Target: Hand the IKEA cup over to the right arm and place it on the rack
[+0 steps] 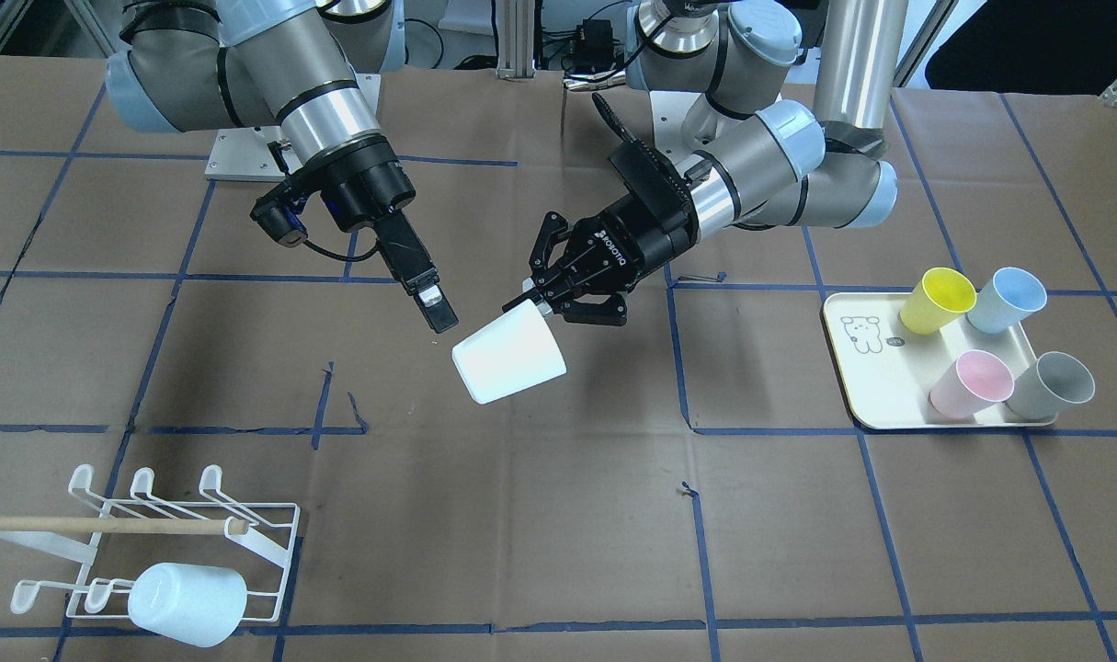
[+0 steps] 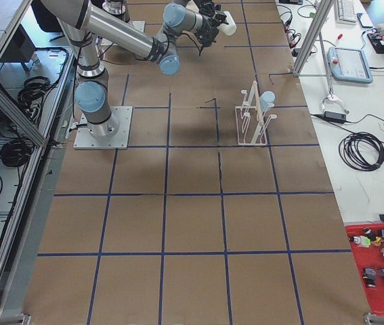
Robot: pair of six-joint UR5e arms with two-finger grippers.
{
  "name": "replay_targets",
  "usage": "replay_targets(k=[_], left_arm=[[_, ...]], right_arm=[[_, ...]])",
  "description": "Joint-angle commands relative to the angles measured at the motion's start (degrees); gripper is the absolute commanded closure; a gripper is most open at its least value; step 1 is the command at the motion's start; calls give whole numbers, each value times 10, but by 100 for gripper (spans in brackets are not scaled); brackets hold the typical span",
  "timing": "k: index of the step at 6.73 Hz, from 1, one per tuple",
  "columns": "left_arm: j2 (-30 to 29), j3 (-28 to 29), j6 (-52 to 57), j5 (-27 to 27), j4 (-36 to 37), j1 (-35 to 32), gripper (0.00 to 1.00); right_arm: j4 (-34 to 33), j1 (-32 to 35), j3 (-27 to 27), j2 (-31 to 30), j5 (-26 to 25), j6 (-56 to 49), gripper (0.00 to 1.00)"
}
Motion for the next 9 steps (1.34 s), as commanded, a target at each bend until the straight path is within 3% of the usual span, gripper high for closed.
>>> replay_targets(k=[1,6,9], left_arm=[[0,0,0,0,1,0,95],[0,0,-1,0,1,0,94],[0,0,-1,0,0,0,94]], right_arm=[[12,15,-34,27,-2,0,2],[12,18,-87,76,-1,0,2],[14,18,-92,85,-2,2,1]])
